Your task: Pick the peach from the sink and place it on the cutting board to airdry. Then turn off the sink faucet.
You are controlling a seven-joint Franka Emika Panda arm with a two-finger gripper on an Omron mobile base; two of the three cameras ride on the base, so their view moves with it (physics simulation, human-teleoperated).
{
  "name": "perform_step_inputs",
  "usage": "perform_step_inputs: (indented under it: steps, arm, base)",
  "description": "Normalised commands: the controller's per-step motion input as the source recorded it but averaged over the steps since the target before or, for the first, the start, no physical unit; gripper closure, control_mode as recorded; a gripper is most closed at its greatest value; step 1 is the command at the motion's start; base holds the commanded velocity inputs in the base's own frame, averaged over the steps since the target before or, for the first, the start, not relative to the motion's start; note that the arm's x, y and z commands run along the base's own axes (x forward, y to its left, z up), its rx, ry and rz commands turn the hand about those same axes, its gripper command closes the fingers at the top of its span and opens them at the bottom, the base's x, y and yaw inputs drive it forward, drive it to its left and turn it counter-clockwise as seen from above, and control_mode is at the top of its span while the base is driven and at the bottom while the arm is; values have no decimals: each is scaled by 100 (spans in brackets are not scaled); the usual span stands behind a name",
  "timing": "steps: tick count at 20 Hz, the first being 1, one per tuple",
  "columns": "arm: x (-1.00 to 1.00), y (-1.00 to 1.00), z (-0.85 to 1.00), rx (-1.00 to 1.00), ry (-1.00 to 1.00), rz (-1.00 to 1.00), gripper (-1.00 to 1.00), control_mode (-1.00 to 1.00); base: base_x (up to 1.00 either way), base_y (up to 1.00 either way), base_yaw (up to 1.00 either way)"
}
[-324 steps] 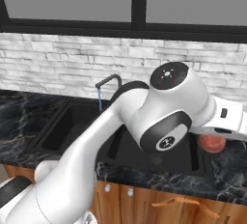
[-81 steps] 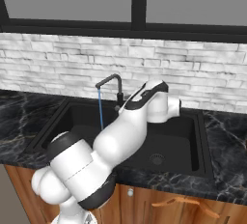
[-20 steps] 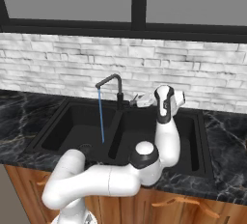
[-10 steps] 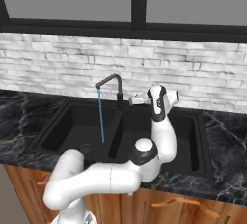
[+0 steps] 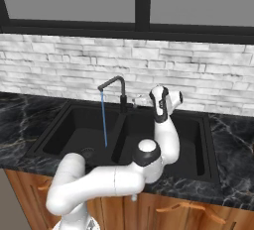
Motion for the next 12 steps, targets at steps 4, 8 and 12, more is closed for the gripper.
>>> perform_step_inputs:
  steps: [4, 8, 12]
  arm:
    - [8, 63, 0, -2, -4, 5, -100, -100]
    - [9, 100, 0, -11, -4, 8, -100, -100]
    - [16, 100, 0, -14, -4, 6, -100, -100]
  base:
    - [0, 0, 0]
    - [0, 0, 0]
    - [0, 0, 0]
